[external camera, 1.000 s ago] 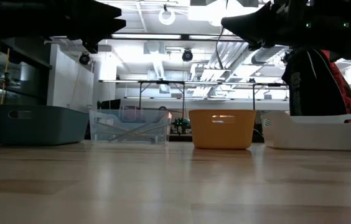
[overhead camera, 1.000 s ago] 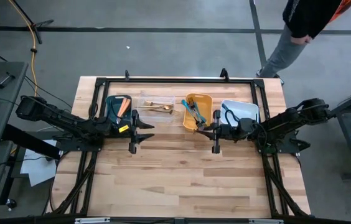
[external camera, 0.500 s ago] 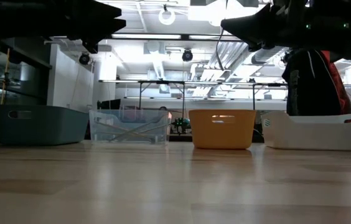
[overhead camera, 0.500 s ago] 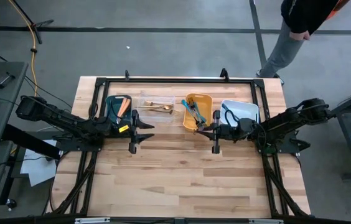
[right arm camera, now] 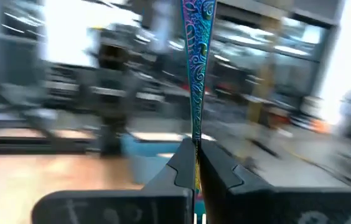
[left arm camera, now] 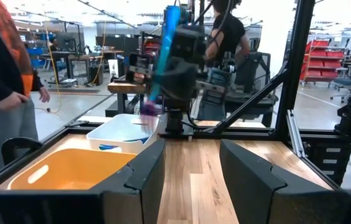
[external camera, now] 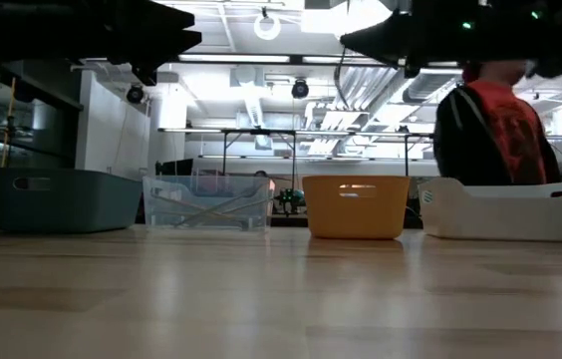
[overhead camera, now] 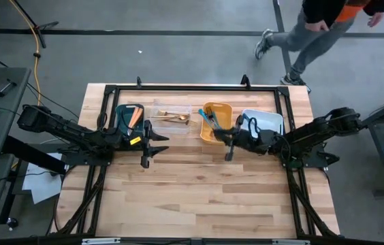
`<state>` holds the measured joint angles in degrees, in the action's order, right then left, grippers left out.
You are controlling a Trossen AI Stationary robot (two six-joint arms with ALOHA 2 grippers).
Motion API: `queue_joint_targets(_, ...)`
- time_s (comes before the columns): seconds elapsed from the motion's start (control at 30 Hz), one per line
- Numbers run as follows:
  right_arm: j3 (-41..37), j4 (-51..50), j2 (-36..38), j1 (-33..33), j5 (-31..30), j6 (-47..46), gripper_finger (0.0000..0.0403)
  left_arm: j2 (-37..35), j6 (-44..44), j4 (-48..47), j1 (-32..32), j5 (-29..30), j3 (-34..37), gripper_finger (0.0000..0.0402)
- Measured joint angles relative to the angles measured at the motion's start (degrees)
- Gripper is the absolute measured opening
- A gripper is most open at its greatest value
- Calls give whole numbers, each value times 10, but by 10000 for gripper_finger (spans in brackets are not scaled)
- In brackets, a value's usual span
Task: Sort silverware by color (type)
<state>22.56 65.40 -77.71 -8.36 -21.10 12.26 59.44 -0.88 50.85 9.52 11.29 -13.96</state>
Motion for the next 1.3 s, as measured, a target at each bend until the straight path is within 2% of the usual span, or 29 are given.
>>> queue_joint_targets(0.13,67,-123,2,-2,-139,7,0,0,0,-1,0,0,0,145)
queue_joint_targets(0.2,113,-221,2,12,-190,1,0,0,-1,-1,0,0,0,145)
queue_joint_targets(0.27,169,-357,2,31,-215,-19,0,0,-8,-1,0,0,0,145)
queue_joint_targets(0.5,390,-916,2,102,-185,-171,0,0,-15,-1,0,0,0,145)
queue_joint_targets(0.6,444,-1093,2,126,-151,-228,0,0,-17,-1,0,0,0,145)
queue_joint_targets(0.73,456,-1264,2,146,-125,-302,0,0,-20,-1,0,0,0,145)
queue_joint_targets(0.83,434,-1342,2,157,-124,-351,0,0,-20,-1,0,0,0,145)
queue_joint_targets(0.93,398,-1368,2,169,-105,-373,0,0,-20,-1,0,0,0,145)
queue_joint_targets(1.13,311,-1371,3,205,-84,-384,0,0,-20,-1,0,0,0,145)
queue_joint_targets(1.3,272,-1367,39,240,-67,-379,0,0,-20,-3,0,0,0,145)
